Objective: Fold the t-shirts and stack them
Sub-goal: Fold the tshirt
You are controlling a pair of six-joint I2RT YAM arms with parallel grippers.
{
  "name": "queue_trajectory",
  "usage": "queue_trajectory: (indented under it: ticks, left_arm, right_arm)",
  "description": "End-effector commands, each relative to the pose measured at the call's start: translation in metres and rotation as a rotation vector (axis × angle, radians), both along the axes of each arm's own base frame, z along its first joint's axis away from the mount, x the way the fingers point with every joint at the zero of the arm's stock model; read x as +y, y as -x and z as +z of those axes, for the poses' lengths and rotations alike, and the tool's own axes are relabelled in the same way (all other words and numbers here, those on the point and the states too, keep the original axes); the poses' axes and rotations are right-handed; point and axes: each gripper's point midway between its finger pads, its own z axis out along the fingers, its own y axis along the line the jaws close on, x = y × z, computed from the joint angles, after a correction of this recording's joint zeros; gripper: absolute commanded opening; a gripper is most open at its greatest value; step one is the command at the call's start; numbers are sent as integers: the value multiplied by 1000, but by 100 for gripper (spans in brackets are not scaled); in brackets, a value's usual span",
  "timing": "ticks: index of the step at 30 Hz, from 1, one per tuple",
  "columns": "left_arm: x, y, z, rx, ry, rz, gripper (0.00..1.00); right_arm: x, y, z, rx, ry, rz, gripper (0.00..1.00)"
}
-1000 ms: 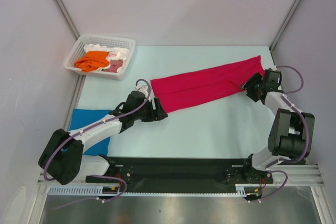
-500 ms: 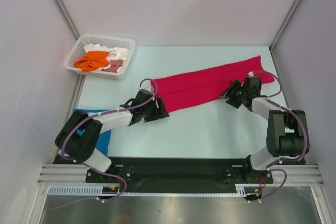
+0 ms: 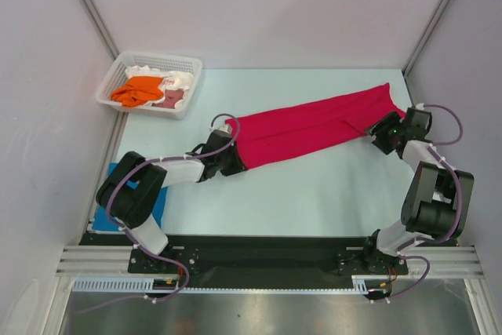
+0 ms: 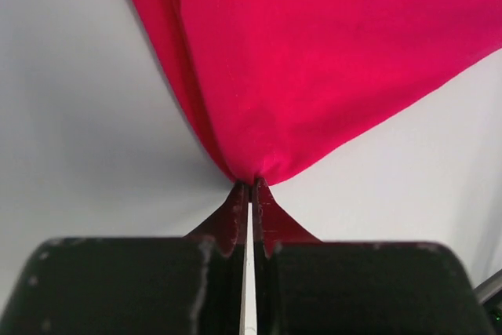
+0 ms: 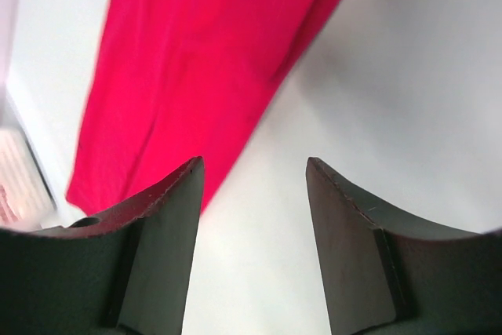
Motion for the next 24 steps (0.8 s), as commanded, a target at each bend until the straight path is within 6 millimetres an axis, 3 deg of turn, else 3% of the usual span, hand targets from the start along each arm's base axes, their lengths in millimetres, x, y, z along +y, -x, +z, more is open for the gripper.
queue_trajectory:
  ticks: [1, 7, 11, 15, 21, 24]
  left_arm:
    - [-1, 5, -8, 13, -16, -44, 0]
    - [2, 38, -15, 23, -20, -74, 0]
    - [-4, 64, -1, -20, 3, -98, 0]
    - [-5, 90, 4, -33, 11, -120, 1]
    - [-7, 115, 8, -6, 61, -162, 1]
    - [-11, 125, 17, -41, 88, -201, 12]
  right_arm:
    - [-26, -14, 50, -111, 56, -29, 61]
    - [-65, -16, 55, -105, 78, -114, 60]
    - [-77, -20, 57, -114, 71, -130, 60]
    - [-76, -23, 52, -111, 60, -115, 59]
    - [-58, -25, 25, -81, 19, -60, 57]
    - [-49, -25, 8, -67, -8, -45, 56]
